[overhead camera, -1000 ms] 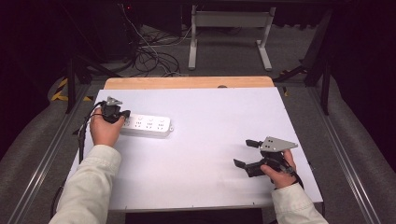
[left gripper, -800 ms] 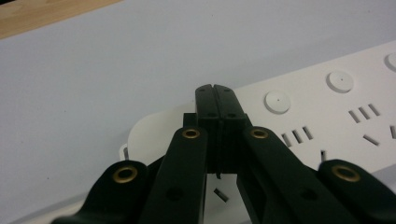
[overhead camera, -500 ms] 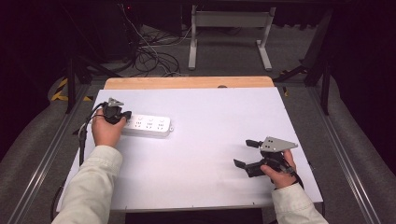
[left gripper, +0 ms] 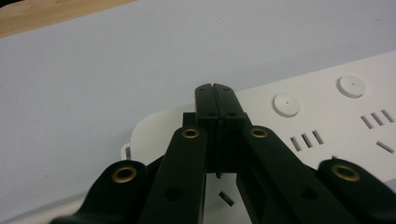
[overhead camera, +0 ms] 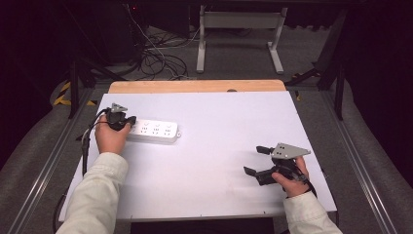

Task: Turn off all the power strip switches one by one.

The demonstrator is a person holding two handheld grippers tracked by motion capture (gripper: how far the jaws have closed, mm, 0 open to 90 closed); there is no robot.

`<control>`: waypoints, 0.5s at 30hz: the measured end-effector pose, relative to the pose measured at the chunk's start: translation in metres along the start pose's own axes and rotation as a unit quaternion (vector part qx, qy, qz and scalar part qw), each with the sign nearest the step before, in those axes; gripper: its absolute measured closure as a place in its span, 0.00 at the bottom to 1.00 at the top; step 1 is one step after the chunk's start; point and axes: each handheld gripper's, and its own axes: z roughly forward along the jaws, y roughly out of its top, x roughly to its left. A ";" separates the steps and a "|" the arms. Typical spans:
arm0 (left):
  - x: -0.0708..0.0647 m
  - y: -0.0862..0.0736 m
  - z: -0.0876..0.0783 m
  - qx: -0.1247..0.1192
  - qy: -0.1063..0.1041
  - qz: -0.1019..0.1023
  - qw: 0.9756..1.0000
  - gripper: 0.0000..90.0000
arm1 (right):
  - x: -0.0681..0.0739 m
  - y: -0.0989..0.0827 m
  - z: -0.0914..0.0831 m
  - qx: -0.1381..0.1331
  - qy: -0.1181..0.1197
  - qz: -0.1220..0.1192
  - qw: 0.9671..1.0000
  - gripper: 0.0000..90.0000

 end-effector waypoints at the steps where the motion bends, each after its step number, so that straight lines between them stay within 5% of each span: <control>1: -0.001 0.000 0.000 0.000 0.003 0.004 1.000 1.00 | 0.000 0.000 0.000 0.000 0.000 0.000 1.000 0.11; 12: -0.005 0.002 0.000 0.006 0.013 0.013 1.000 1.00 | 0.001 0.000 0.001 0.003 0.002 -0.003 1.000 0.11; 13: -0.006 0.002 0.001 0.007 -0.001 0.006 1.000 1.00 | 0.001 0.000 0.001 0.003 0.002 -0.003 1.000 0.11; 15: -0.010 0.003 0.002 0.009 0.017 0.025 1.000 1.00 | 0.001 0.000 0.001 0.002 0.002 -0.004 1.000 0.11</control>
